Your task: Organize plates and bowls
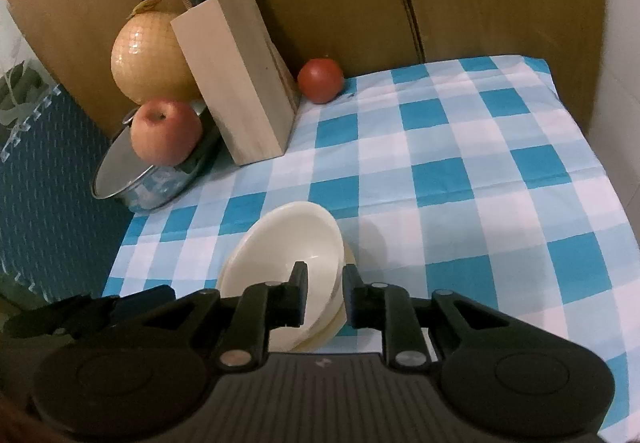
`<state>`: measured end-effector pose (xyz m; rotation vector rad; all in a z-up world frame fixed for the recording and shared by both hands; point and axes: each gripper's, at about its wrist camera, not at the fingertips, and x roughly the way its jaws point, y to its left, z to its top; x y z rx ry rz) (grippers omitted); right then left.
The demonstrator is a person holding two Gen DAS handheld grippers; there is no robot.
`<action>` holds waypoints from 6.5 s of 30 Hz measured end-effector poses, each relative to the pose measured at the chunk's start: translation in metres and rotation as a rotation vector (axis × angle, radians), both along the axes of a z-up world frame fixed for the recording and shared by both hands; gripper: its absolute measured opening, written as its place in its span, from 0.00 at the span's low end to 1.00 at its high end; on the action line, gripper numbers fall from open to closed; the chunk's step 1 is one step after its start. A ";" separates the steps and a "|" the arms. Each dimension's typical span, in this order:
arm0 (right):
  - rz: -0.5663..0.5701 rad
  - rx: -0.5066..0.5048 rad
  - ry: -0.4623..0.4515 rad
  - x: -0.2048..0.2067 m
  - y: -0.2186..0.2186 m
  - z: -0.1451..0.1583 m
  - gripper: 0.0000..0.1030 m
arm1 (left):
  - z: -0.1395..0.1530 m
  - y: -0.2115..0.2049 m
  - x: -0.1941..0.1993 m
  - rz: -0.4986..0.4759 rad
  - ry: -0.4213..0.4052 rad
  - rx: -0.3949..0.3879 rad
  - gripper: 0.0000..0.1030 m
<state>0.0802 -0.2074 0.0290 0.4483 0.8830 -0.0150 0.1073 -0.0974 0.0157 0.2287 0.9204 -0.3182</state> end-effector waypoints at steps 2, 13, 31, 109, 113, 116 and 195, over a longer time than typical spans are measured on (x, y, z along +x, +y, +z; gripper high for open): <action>0.003 0.004 0.010 0.001 -0.001 -0.002 0.23 | 0.000 0.000 0.000 -0.005 0.003 -0.001 0.80; 0.000 0.044 0.018 0.004 -0.006 -0.008 0.28 | 0.000 0.002 -0.003 -0.023 0.013 0.001 0.82; -0.002 0.152 0.077 0.030 -0.014 -0.042 0.42 | -0.028 0.008 0.006 -0.145 0.122 -0.023 0.89; 0.222 0.111 0.113 -0.080 0.054 -0.027 0.16 | -0.013 0.065 -0.108 -0.139 0.166 -0.064 0.91; 0.219 0.103 0.109 -0.081 0.052 -0.028 0.16 | -0.011 0.077 -0.112 -0.143 0.186 -0.056 0.92; 0.229 0.097 0.112 -0.081 0.053 -0.028 0.16 | -0.009 0.087 -0.113 -0.134 0.207 -0.067 0.92; -0.007 -0.068 -0.180 -0.105 0.059 0.013 0.51 | 0.018 0.069 -0.078 0.237 -0.133 -0.028 0.98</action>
